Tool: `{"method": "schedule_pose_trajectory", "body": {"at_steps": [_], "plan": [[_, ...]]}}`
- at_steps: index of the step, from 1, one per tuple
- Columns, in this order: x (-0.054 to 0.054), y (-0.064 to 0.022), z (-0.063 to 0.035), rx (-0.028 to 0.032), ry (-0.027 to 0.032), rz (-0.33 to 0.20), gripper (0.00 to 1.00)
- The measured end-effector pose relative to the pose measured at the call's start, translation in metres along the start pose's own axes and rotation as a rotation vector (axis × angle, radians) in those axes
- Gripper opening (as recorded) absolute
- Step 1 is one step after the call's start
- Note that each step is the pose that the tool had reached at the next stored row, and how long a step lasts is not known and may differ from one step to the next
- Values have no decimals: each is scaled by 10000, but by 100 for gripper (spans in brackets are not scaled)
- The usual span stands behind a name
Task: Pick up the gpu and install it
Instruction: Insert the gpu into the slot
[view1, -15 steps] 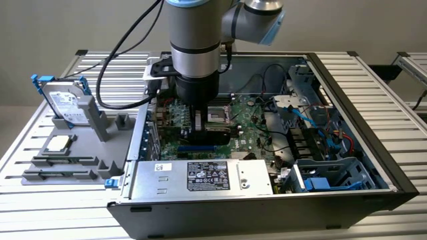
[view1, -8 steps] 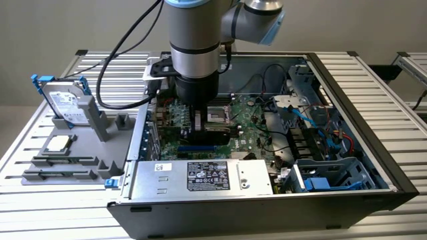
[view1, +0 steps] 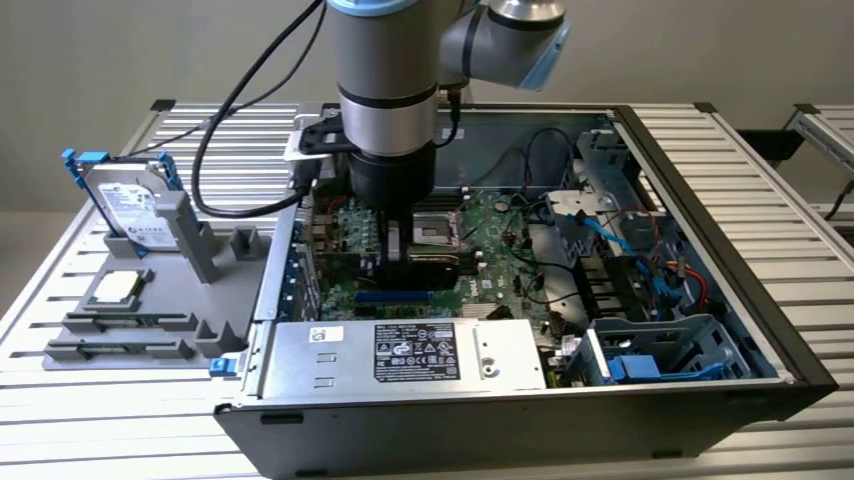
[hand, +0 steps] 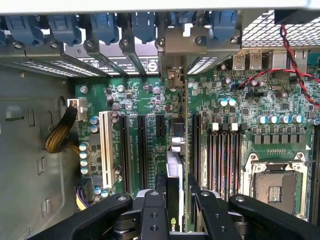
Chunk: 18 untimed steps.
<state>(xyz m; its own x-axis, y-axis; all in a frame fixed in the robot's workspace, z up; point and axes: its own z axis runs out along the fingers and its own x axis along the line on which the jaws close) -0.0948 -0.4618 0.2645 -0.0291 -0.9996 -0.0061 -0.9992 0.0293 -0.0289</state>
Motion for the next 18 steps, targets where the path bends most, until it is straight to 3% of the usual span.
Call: {"method": "schedule_pose_trajectory", "body": {"at_steps": [18], "plan": [[-8,24,51,-6,2,77,27]]}}
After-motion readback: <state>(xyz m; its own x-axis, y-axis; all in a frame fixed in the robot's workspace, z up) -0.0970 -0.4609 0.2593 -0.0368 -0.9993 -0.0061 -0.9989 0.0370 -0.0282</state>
